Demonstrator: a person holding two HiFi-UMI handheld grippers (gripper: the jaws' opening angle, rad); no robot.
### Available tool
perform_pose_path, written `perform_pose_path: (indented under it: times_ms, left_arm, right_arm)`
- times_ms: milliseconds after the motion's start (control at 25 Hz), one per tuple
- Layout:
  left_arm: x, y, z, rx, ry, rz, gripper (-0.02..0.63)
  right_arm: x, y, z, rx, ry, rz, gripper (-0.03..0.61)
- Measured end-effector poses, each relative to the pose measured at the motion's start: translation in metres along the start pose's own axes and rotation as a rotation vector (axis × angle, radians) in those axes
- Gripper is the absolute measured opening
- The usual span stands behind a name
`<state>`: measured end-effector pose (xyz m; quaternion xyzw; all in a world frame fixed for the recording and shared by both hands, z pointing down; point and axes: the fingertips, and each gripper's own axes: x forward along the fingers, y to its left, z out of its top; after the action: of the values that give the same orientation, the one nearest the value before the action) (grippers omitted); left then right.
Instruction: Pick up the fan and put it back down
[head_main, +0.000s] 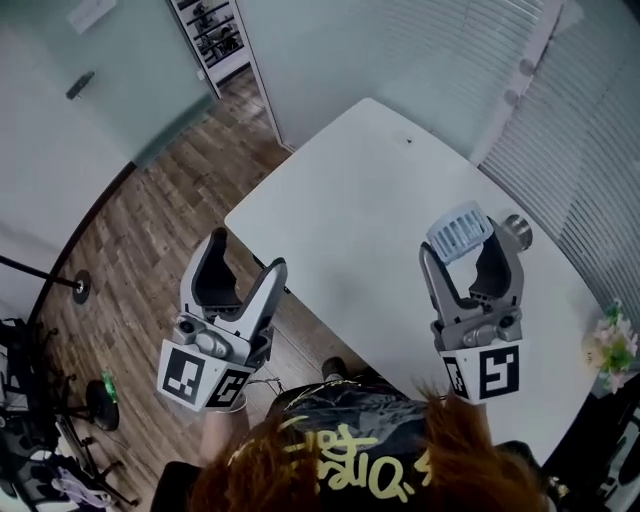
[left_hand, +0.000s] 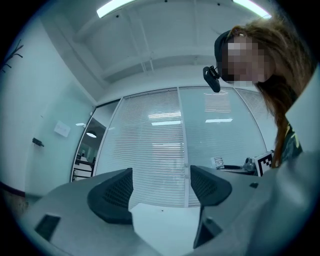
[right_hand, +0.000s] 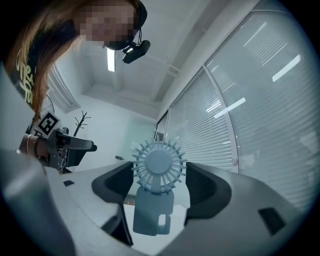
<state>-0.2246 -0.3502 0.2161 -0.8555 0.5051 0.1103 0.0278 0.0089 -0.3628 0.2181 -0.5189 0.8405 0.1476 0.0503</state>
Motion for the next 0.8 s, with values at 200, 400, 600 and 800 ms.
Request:
perform_pose_path:
  times_ms: [200,400,600,800]
  left_arm:
    - [0.023,-0.016,-0.011,0.022,-0.017,-0.05,0.356]
    - [0.022,-0.016,-0.023,0.017,0.005,-0.047,0.356]
    - [0.024,-0.02,-0.018,0.019,0.005,-0.053,0.356]
    - [0.019,-0.022,-0.02,0.017,0.027,-0.048,0.354]
  right_arm:
    - [-0.002,-0.015,-0.014,0.015,-0.022,-0.014,0.331]
    - [-0.004,-0.016,-0.022,0.045,-0.023,-0.023,0.331]
    - [-0.001,-0.018,-0.019,0.017,0.0,-0.022,0.331]
    - [-0.004,-0.019,-0.028,0.016,0.041,-0.029,0.331]
